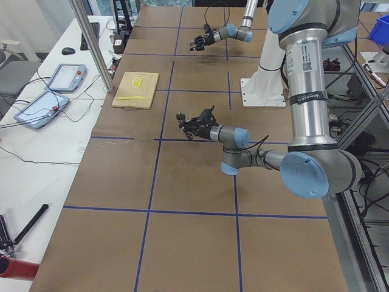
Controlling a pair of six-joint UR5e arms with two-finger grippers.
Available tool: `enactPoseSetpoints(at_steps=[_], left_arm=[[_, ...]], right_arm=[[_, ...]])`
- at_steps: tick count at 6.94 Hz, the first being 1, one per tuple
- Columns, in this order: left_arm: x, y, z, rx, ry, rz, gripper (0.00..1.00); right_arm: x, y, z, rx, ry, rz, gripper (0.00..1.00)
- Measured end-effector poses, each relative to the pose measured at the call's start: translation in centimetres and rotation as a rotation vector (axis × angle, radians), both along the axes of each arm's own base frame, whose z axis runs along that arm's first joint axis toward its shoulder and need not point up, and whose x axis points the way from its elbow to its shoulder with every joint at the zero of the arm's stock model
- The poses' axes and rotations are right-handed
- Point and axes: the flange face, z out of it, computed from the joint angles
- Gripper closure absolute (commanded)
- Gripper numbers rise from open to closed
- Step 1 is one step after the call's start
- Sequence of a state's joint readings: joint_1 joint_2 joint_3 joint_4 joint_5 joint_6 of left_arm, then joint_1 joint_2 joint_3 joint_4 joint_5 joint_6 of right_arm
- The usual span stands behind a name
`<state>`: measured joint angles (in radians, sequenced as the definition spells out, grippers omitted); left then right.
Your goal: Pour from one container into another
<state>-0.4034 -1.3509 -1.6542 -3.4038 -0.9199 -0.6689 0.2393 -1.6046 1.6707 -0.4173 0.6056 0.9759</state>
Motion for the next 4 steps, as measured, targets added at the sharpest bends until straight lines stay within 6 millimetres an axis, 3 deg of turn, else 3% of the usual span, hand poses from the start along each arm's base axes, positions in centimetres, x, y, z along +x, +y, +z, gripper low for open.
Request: enactPoseSetpoints(at_steps=[2,4], left_arm=[[2.8,3.4,1.6,-0.051,-0.017,-0.100,1.00],[4.6,5.2,3.7,-0.105,-0.016,-0.108,1.00]], right_arm=[[0.1,0.0,0.0,0.001,-0.001,0.003,1.00],[0.1,0.0,0.0,0.001,-0.002,0.005,1.00]])
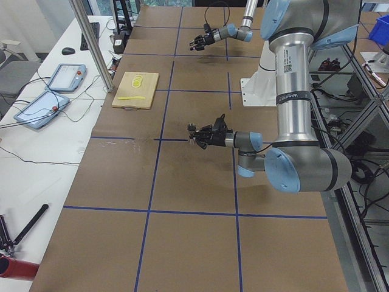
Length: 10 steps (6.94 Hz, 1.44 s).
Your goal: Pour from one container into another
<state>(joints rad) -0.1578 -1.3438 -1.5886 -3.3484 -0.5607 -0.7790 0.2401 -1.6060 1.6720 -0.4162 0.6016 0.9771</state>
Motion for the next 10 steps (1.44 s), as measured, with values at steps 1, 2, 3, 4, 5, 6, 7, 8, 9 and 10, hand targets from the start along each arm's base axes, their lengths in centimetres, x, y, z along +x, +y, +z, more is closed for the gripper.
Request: enactPoseSetpoints(at_steps=[1,2,3,4,5,6,7,8,9,10], left_arm=[[0.6,0.2,1.0,-0.022,-0.020,0.003,1.00],[1.0,0.3,1.6,-0.042,-0.023,0.006,1.00],[1.3,0.3,2.0,-0.069,-0.007,0.006,1.00],[1.7,0.3,2.2,-0.092,0.008,-0.015,1.00],[2.0,0.1,2.3,-0.102,0.017,-0.053,1.00],[2.4,0.1,2.2,-0.104,0.016,-0.084,1.00],[3.0,0.0,2.1,-0.104,0.003,-0.101,1.00],[3.7,-0.1,1.7,-0.103,-0.011,-0.108,1.00],[4.3,0.0,1.4,-0.102,-0.017,-0.106,1.00],[4.9,0.2,1.1,-0.101,-0.015,-0.096,1.00]], right_arm=[[0.0,0.0,0.0,0.000,0.000,0.001,1.00],[0.0,0.0,0.0,0.000,0.000,0.001,1.00],[0.0,0.0,0.0,0.001,-0.001,0.001,1.00],[0.0,0.0,-0.1,0.001,-0.001,0.001,1.00],[0.0,0.0,-0.1,0.001,-0.001,0.001,1.00],[0.0,0.0,-0.1,0.001,-0.001,0.001,1.00],[0.0,0.0,-0.1,0.001,-0.001,0.001,1.00],[0.0,0.0,-0.1,0.002,-0.002,0.001,1.00],[0.0,0.0,-0.2,0.002,-0.004,0.000,1.00],[0.0,0.0,-0.3,0.002,-0.005,0.000,1.00]])
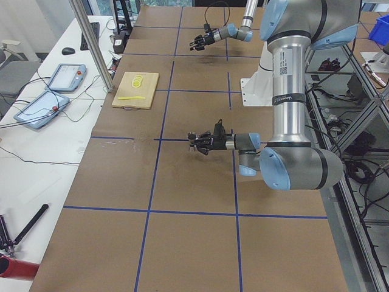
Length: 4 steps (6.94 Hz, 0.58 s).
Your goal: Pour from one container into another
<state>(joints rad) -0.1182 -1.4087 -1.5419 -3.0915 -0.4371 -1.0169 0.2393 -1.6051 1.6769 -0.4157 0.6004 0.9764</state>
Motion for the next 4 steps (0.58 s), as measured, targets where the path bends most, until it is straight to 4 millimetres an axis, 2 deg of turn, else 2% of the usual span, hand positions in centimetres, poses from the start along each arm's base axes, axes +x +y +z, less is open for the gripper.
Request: enactPoseSetpoints(at_steps=[4], left_arm=[[2.9,1.5,-1.6,0.004,0.028,0.048,1.00]], right_arm=[[0.1,0.0,-0.1,0.000,-0.001,0.000,1.00]])
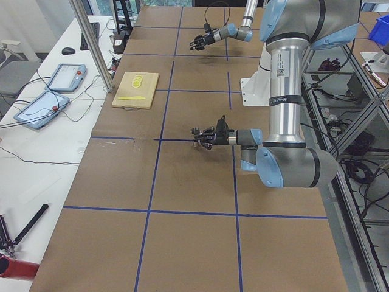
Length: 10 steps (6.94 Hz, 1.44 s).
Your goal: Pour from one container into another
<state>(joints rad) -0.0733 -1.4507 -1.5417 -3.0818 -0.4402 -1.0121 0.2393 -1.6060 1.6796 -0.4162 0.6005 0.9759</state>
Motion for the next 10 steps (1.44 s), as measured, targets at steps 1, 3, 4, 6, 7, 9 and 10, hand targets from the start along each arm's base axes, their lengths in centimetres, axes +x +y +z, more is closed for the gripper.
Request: enactPoseSetpoints(at_steps=[1,3,4,6,7,9,10], left_arm=[[0.23,0.25,-0.01,0.000,-0.001,0.007,1.00],[0.59,0.76,0.00,0.000,-0.001,0.020,1.00],[0.66,0.87,0.03,0.000,-0.002,0.023,1.00],[0.76,0.99,0.40,0.000,-0.010,0.026,1.00],[0.82,1.07,0.57,0.000,-0.015,0.028,1.00],[0.90,1.14,0.63,0.000,-0.016,0.029,1.00],[0.93,1.17,0.63,0.000,-0.016,0.030,1.00]], right_arm=[[0.01,0.00,0.00,0.000,-0.001,0.000,1.00],[0.02,0.01,0.02,0.000,-0.001,0.000,1.00],[0.04,0.01,0.04,0.000,-0.001,0.001,1.00],[0.06,0.01,0.06,0.000,0.000,0.001,1.00],[0.06,0.01,0.06,0.000,0.000,0.001,1.00],[0.06,0.01,0.06,0.000,0.000,0.001,1.00],[0.06,0.01,0.06,0.000,0.000,0.001,1.00]])
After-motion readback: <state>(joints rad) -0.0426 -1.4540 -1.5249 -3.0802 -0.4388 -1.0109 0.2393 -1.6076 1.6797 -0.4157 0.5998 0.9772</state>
